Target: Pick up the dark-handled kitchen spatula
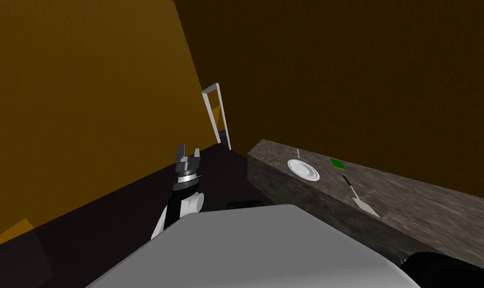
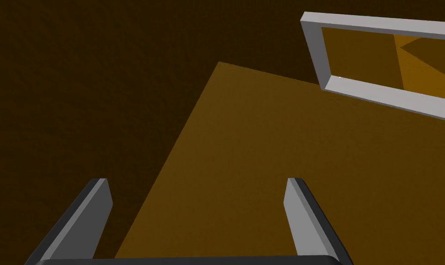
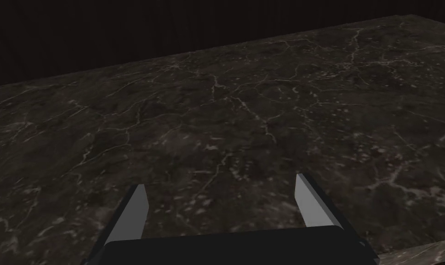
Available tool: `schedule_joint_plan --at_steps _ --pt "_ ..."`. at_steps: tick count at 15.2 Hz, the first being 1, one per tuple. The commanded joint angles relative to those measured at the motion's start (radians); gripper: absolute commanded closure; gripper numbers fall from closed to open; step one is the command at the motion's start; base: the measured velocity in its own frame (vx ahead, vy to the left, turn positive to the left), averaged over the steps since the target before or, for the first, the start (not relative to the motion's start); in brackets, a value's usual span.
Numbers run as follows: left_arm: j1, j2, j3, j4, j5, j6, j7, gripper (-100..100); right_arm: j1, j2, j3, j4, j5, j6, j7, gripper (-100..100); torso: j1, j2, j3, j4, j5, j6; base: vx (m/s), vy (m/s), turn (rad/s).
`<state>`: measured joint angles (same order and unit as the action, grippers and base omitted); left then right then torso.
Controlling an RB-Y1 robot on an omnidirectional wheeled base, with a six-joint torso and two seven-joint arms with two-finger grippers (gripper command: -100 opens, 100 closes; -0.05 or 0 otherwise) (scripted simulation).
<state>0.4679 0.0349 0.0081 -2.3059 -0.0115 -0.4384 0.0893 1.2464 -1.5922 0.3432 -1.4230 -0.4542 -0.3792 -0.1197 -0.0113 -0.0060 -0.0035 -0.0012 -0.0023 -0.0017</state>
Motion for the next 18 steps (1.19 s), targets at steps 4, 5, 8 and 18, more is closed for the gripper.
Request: schedule_joint_plan --at_steps 4,5,8,18 --pt "0.000 0.000 0.000 0.000 0.000 0.000 0.000 0 -0.022 -0.077 0.002 0.047 -0.043 0.051 -0.067 -100 -0.006 -0.002 -0.001 -0.001 -0.001 -0.002 0.090 -0.217 0.384" --pt "0.000 0.000 0.000 0.000 0.000 0.000 0.000 0 -0.031 -0.089 0.002 0.055 -0.052 0.062 -0.082 -100 -0.008 -0.003 -0.002 -0.001 -0.002 -0.001 0.128 -0.254 0.280" --pt "0.000 0.000 0.000 0.000 0.000 0.000 0.000 0 -0.045 -0.100 0.003 0.065 -0.063 0.079 -0.100 -100 -0.008 -0.005 -0.003 -0.001 -0.002 0.000 0.097 -0.257 0.219" --pt "0.000 0.000 0.000 0.000 0.000 0.000 0.000 0 -0.081 -0.032 0.013 0.091 -0.027 0.092 -0.079 100 0.014 0.004 0.002 0.001 0.003 0.002 0.009 -0.010 0.025"
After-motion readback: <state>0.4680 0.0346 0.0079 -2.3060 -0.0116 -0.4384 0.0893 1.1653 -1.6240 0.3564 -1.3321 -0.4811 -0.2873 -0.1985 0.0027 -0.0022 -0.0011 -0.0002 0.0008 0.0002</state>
